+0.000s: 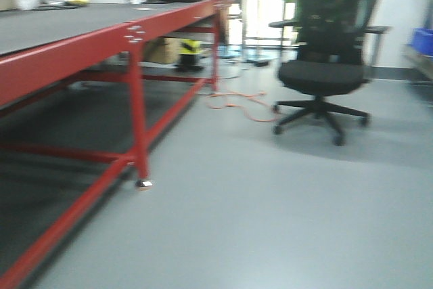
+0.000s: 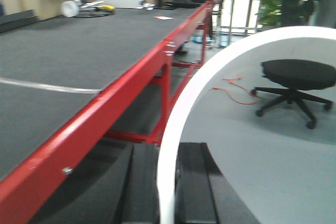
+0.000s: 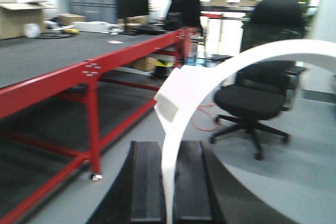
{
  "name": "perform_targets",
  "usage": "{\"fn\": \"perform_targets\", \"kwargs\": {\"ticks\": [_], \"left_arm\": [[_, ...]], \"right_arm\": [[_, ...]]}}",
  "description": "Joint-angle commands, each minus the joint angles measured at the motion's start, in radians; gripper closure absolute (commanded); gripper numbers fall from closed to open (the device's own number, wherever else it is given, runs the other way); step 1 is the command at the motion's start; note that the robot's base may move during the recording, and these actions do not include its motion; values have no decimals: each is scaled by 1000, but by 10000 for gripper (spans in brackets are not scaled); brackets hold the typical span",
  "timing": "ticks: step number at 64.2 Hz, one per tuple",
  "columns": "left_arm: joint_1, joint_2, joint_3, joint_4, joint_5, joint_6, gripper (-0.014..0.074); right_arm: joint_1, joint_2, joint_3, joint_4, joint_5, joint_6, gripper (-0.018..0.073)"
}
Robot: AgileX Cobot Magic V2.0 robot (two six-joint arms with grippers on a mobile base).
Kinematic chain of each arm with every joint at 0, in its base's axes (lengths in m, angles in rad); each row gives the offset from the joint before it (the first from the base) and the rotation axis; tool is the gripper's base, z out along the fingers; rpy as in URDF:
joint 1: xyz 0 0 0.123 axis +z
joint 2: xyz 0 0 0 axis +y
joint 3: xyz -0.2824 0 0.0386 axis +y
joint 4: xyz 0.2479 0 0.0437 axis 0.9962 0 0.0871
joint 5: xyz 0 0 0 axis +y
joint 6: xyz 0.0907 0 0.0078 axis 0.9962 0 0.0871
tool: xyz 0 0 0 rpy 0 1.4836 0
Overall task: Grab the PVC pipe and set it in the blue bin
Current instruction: 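Drive the base away from the table while holding the pipe, then drive the base up to the shelf of blue bins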
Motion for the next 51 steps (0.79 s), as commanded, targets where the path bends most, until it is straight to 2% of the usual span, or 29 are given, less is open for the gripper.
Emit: {"fn": "perform_targets", "kwargs": {"ticks": [1, 51], "left_arm": [[2, -4, -1, -4, -31, 0, 707], [2, -4, -1, -4, -31, 0, 707]], "right_arm": [[0, -4, 1, -2, -29, -9, 727], [0, -4, 1, -2, -29, -9, 727]]}}
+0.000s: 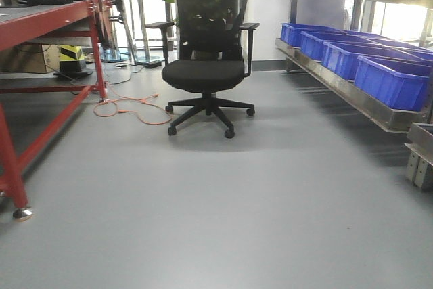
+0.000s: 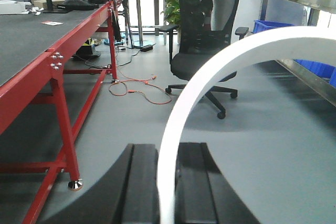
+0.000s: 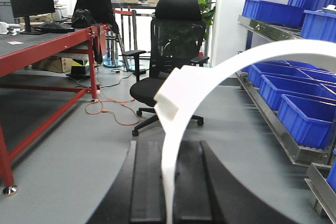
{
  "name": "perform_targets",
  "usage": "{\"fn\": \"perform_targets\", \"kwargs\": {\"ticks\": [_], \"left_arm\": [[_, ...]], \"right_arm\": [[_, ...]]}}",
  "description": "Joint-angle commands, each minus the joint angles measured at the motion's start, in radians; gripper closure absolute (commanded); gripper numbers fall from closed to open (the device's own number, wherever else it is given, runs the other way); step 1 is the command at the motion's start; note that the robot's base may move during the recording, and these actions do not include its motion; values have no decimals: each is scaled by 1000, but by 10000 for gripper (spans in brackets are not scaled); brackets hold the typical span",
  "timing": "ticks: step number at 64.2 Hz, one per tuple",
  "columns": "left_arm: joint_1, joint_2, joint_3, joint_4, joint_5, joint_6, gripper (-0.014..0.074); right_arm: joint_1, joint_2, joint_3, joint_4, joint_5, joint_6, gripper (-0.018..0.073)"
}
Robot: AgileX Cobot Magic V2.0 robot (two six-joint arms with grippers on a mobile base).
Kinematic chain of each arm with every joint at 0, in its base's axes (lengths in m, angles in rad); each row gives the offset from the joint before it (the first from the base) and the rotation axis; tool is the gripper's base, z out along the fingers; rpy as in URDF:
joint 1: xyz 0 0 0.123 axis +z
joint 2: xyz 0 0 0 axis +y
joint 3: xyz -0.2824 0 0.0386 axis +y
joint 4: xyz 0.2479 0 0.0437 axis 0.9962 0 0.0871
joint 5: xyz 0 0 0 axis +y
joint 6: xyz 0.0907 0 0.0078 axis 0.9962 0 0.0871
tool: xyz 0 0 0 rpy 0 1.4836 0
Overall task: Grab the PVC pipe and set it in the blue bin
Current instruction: 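Drive the base up to the shelf of blue bins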
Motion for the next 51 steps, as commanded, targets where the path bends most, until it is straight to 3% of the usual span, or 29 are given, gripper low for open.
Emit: {"fn": "perform_targets", "kwargs": {"ticks": [1, 51], "left_arm": [[2, -4, -1, -4, -31, 0, 707], [2, -4, -1, -4, -31, 0, 707]], "right_arm": [[0, -2, 1, -2, -29, -9, 727], [0, -2, 1, -2, -29, -9, 727]]}}
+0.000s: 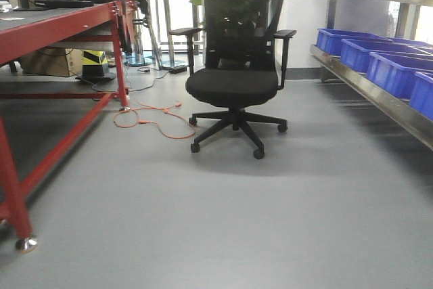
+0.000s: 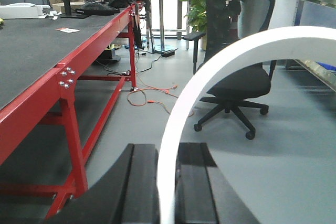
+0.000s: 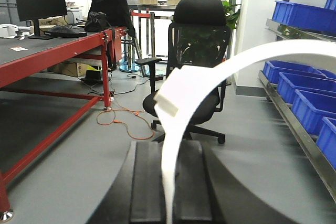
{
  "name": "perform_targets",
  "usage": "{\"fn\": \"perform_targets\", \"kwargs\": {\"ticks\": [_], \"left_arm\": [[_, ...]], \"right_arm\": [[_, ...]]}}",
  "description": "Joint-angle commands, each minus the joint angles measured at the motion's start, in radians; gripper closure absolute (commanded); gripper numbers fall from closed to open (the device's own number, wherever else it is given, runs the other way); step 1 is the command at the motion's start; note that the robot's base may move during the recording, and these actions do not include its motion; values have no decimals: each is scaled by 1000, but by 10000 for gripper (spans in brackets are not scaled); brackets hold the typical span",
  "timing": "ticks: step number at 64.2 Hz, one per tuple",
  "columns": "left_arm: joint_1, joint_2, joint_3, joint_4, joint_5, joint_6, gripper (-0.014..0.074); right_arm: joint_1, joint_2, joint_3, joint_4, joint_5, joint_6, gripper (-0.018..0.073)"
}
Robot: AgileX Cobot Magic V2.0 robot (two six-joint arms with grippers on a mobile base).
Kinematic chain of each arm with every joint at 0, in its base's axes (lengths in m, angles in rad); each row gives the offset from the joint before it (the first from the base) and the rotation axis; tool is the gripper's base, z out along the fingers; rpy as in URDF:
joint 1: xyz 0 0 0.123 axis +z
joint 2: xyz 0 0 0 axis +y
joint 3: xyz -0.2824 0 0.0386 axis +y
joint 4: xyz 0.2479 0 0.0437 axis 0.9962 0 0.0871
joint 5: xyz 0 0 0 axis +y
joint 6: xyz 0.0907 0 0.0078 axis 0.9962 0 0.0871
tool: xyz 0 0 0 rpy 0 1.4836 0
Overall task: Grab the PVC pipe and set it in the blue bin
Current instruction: 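Drive the base up to the shelf of blue bins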
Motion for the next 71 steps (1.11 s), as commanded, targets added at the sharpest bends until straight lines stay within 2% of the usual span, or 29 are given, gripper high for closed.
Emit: {"fn": "perform_targets", "kwargs": {"ticks": [1, 71], "left_arm": [[2, -4, -1, -4, -31, 0, 707], [2, -4, -1, -4, -31, 0, 707]], "right_arm": [[0, -2, 1, -2, -29, -9, 727], [0, -2, 1, -2, -29, -9, 727]]}}
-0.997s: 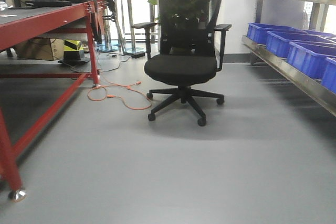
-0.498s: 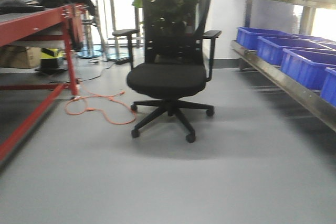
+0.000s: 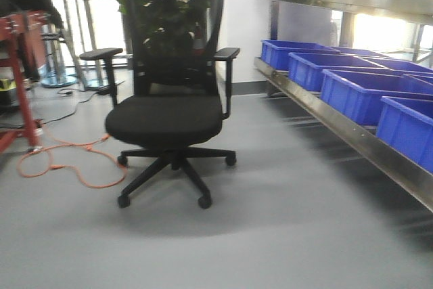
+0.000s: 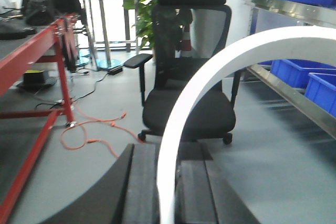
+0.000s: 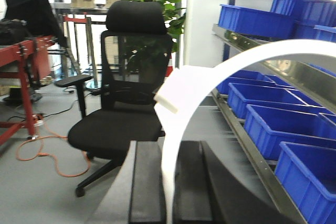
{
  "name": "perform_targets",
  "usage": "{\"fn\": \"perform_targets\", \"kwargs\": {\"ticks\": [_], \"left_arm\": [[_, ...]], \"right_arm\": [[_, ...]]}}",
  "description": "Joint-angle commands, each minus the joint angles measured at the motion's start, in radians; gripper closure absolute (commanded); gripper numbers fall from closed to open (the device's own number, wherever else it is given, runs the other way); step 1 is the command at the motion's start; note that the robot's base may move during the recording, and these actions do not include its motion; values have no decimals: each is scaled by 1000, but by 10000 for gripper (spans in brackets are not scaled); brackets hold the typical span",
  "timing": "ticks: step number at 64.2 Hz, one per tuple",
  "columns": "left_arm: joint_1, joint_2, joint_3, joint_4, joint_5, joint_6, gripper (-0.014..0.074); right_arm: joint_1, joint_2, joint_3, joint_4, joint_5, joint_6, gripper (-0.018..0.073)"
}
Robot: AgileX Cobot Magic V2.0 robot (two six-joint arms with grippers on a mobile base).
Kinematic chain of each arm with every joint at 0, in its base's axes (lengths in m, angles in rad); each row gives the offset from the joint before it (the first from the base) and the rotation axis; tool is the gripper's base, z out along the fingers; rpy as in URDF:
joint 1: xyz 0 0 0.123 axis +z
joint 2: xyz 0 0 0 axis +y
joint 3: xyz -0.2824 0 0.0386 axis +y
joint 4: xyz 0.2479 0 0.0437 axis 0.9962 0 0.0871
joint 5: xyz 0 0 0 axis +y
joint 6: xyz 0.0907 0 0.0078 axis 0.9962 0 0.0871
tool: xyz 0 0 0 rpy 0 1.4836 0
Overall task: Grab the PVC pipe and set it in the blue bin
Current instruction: 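Drive the base up to the shelf of blue bins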
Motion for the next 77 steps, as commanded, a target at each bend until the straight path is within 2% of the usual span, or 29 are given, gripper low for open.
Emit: {"fn": "perform_targets", "kwargs": {"ticks": [1, 77], "left_arm": [[2, -4, -1, -4, -31, 0, 707], [2, -4, -1, -4, -36, 0, 707]], "right_arm": [[0, -2, 1, -2, -29, -9, 727], [0, -2, 1, -2, -29, -9, 727]]}}
